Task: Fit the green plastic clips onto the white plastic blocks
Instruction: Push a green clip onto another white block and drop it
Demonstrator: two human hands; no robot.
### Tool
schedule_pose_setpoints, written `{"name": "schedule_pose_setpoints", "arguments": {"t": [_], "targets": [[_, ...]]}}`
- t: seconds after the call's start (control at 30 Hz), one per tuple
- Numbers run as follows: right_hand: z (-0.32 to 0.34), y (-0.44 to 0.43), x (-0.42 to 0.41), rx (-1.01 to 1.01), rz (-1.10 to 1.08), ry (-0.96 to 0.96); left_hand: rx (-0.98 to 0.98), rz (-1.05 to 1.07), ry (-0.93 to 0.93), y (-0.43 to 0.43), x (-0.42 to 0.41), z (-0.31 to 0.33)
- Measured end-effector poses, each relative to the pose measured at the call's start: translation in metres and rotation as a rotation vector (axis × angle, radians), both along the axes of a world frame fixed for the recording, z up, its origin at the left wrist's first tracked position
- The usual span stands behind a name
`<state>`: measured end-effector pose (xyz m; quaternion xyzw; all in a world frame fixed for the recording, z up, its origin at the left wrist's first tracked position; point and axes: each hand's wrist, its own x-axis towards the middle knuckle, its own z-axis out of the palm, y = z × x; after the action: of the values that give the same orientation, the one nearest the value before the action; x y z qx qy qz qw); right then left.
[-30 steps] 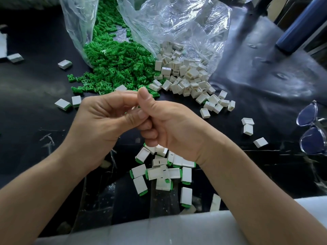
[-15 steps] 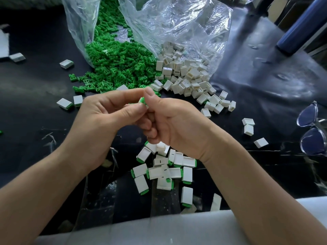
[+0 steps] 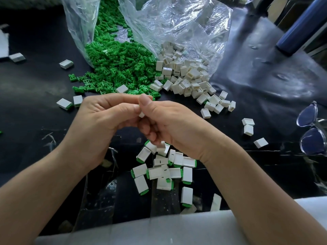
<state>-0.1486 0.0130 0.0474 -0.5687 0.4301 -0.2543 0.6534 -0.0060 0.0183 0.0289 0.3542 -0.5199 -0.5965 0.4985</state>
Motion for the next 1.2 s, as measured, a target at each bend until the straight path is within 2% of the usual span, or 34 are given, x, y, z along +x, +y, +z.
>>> {"name": "schedule_pose_setpoints", "arguments": {"t": [0.13, 0.43, 0.57, 0.9, 1.2], "targets": [[-0.001, 0.0, 0.0, -0.01, -0.002, 0.047, 0.011, 0.018, -0.014, 0.0, 0.0, -0.001], [-0.001, 0.004, 0.008, 0.034, -0.08, -0.044, 0.003, 0.047, -0.055, -0.001, 0.004, -0.009], [-0.001, 0.004, 0.009, -0.015, -0.088, -0.013, -0.053, -0.001, -0.154, -0.002, 0.007, -0.011], [-0.003, 0.004, 0.011, -0.149, -0.129, 0.128, -0.076, -0.019, -0.133, -0.003, 0.007, -0.013], [-0.004, 0.003, 0.013, -0.181, -0.138, 0.184, -0.096, -0.036, -0.123, -0.005, 0.008, -0.017]]}}
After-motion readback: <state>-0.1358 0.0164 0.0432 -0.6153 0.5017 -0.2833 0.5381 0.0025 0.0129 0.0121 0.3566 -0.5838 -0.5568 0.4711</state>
